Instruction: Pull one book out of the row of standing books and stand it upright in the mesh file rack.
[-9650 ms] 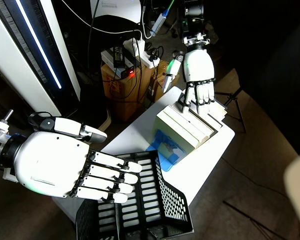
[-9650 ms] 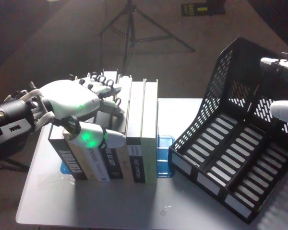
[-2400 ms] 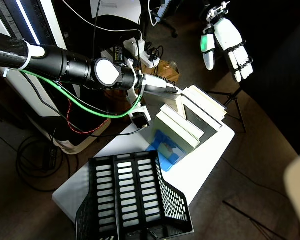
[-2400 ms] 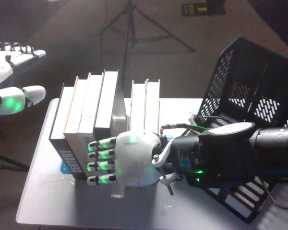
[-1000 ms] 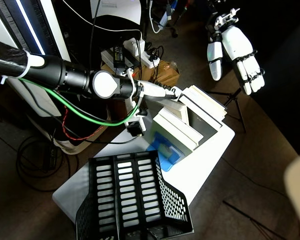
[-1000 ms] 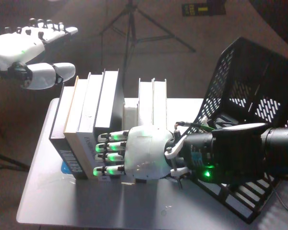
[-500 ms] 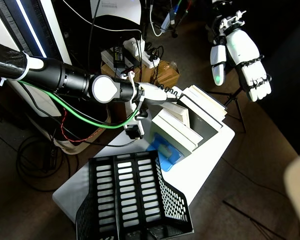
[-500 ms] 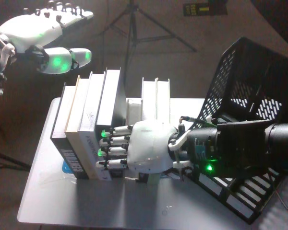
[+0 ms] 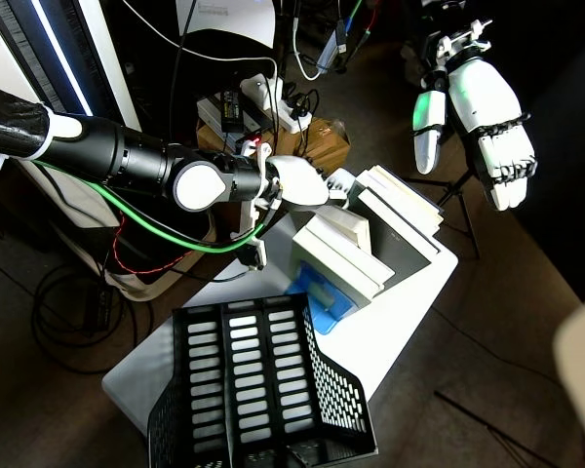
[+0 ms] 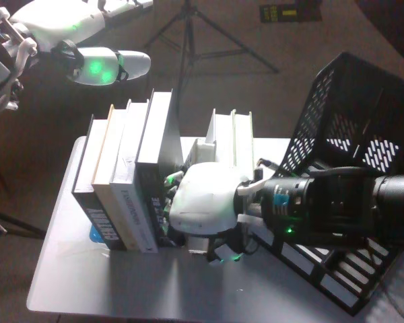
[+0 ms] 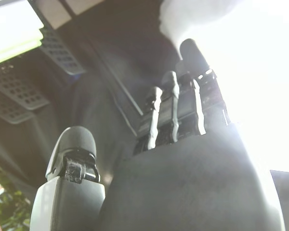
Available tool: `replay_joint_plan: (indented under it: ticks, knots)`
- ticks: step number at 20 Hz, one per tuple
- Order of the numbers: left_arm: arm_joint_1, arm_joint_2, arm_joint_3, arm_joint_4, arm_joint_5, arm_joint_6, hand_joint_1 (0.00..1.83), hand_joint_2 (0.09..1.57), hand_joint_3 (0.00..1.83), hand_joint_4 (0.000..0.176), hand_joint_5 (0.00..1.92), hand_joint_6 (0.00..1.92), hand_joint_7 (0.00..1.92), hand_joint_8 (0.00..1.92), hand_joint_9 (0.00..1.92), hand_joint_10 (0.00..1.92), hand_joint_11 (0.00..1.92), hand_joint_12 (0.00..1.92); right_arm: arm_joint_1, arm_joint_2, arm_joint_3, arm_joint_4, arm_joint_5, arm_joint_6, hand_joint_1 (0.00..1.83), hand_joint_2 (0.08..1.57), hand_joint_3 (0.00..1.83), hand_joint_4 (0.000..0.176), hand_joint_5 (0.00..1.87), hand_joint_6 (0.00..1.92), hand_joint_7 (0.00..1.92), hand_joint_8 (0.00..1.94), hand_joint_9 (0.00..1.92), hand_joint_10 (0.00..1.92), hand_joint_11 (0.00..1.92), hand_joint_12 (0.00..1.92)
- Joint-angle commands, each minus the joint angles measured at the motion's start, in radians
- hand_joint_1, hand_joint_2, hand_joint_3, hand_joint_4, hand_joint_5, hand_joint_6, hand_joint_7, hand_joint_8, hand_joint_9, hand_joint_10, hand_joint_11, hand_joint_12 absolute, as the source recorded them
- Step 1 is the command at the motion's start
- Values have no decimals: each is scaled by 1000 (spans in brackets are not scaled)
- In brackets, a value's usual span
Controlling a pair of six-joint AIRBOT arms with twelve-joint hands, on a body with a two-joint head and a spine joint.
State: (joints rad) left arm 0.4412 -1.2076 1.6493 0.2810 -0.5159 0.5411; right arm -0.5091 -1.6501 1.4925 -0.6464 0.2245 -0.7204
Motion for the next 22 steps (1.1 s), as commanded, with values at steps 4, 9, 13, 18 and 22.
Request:
replay_joint_plan:
  ticks: [4,9,13,18,22]
  knots:
    - [-17,5,5,-15,-100,-4,0,1320,0,54,36,10,91,6,0,375,0,1402,-14,28,7,32,-50,15,1379,1080,10,0,1015,756,1115,963,898,1288,552,1850]
    - [-11,5,4,-15,-101,-9,0,1320,0,54,36,10,91,6,0,375,0,1403,-14,37,-6,32,-48,15,1374,1118,2,0,962,748,1047,1035,829,1416,578,1854]
    - [-1,5,2,-15,-97,-12,0,1320,0,54,36,10,91,6,0,375,0,1403,-8,80,-61,33,-31,15,1379,1111,3,0,1016,582,1034,1067,857,1430,715,1867]
    - [14,9,-3,-25,-88,-15,0,1320,0,54,36,10,91,5,0,375,0,1404,19,147,-145,28,-7,15,1391,1072,0,0,1044,732,1157,780,900,1261,580,1754]
    - [18,6,-8,-26,-76,-15,76,1420,0,108,51,16,184,48,9,838,0,1781,51,206,-205,-212,44,15,1365,1151,16,0,850,959,973,1165,779,1479,599,1899]
